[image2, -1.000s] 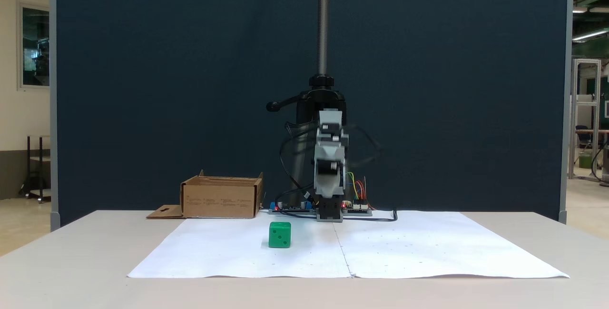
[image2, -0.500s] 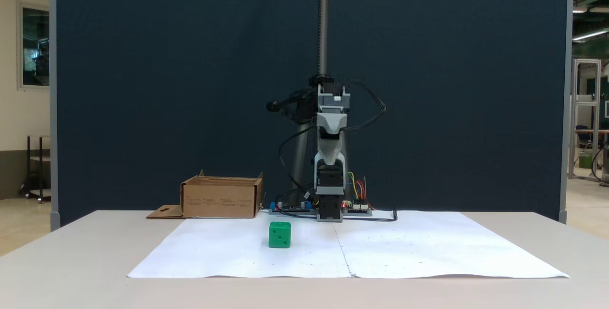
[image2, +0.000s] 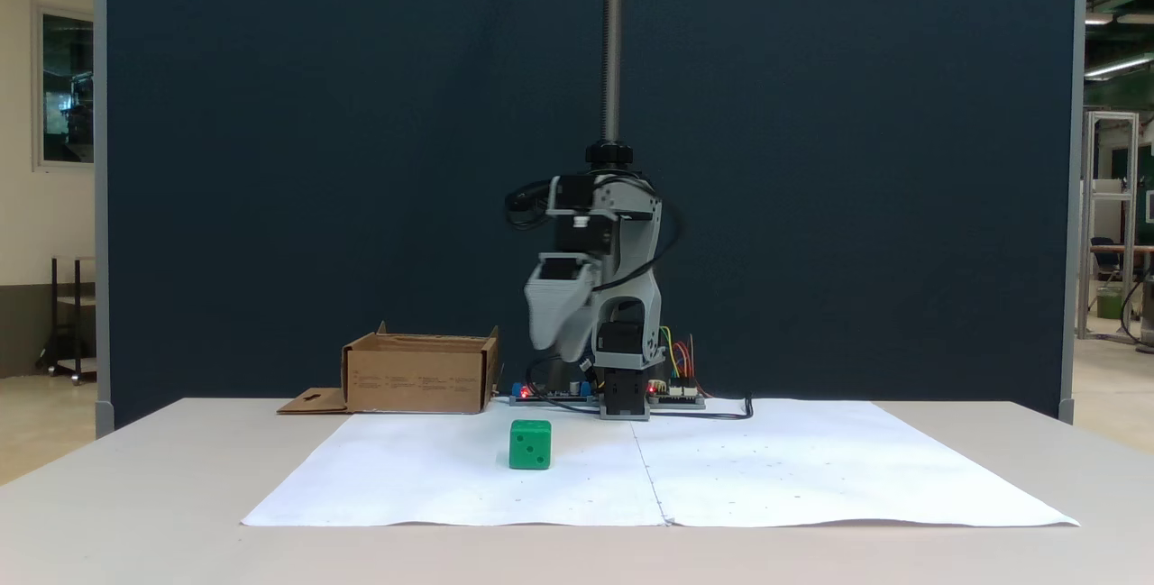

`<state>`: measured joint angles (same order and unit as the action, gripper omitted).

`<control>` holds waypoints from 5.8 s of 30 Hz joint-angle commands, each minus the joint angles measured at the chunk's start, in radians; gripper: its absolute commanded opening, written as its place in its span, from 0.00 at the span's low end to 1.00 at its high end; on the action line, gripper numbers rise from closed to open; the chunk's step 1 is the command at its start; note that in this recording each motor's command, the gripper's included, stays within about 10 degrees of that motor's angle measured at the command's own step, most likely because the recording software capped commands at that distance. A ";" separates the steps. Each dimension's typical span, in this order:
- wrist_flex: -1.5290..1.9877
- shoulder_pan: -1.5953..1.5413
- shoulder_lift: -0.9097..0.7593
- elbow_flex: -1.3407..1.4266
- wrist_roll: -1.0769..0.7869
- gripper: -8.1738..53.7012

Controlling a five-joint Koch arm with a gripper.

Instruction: Grasp a green dice and put it in the bin.

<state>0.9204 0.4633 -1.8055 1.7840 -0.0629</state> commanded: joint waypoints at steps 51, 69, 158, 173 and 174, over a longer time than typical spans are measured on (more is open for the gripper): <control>0.043 0.077 0.321 -0.241 -0.509 0.85; -0.025 0.087 0.371 -0.196 -0.683 0.86; -0.169 0.040 0.575 -0.155 -0.342 0.39; -0.264 0.101 0.327 -0.163 -0.313 0.33; -0.290 0.115 0.296 -0.163 -0.299 0.33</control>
<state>0.6995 0.5553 -1.4220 1.6398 -0.3881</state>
